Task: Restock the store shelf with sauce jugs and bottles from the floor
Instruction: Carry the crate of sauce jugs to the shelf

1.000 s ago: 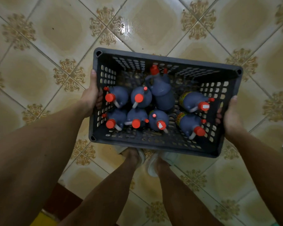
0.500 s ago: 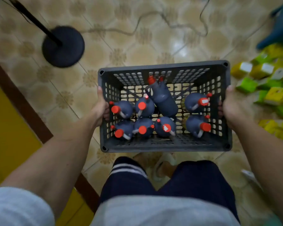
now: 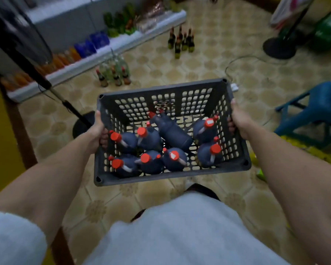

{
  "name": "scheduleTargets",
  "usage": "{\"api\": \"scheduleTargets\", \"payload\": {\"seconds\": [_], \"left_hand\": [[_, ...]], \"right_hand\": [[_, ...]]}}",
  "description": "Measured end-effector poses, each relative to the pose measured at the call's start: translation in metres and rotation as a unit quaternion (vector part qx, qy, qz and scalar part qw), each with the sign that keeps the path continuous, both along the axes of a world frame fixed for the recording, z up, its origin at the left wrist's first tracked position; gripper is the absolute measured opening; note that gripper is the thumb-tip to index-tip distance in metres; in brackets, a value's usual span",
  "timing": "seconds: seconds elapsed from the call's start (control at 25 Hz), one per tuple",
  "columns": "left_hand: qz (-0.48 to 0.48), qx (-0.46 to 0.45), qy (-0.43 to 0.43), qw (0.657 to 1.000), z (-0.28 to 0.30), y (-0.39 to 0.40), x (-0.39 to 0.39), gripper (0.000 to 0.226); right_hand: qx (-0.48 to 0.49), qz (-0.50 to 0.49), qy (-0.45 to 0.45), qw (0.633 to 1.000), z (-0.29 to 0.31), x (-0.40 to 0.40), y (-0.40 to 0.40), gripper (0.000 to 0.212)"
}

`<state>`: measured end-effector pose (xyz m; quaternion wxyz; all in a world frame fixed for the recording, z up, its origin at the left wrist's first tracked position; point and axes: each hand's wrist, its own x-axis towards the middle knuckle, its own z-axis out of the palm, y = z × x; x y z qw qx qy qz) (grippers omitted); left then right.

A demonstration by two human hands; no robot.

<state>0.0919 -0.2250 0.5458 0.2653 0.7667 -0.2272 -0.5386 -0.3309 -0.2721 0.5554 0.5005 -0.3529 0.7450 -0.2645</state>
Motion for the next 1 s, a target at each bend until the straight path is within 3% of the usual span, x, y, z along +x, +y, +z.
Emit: {"api": "scheduleTargets", "payload": {"seconds": [0.28,0.4,0.68,1.0], "left_hand": [[0.052,0.000,0.012,0.999,0.039,-0.112,-0.039,0.074],[0.076,0.006,0.015,0.997,0.029,-0.167,-0.042,0.073],[0.051,0.053,0.030,0.997,-0.019,-0.352,-0.019,0.072],[0.032,0.043,0.025,0.998,-0.004,-0.563,0.001,0.072]], "right_hand": [[0.001,0.048,0.008,0.999,0.029,-0.026,-0.166,0.065],[0.003,0.057,0.027,0.998,0.034,-0.022,-0.236,0.066],[0.060,0.026,0.037,0.997,-0.017,-0.008,-0.402,0.065],[0.061,0.008,0.037,0.997,-0.028,0.012,-0.613,0.074]]}}
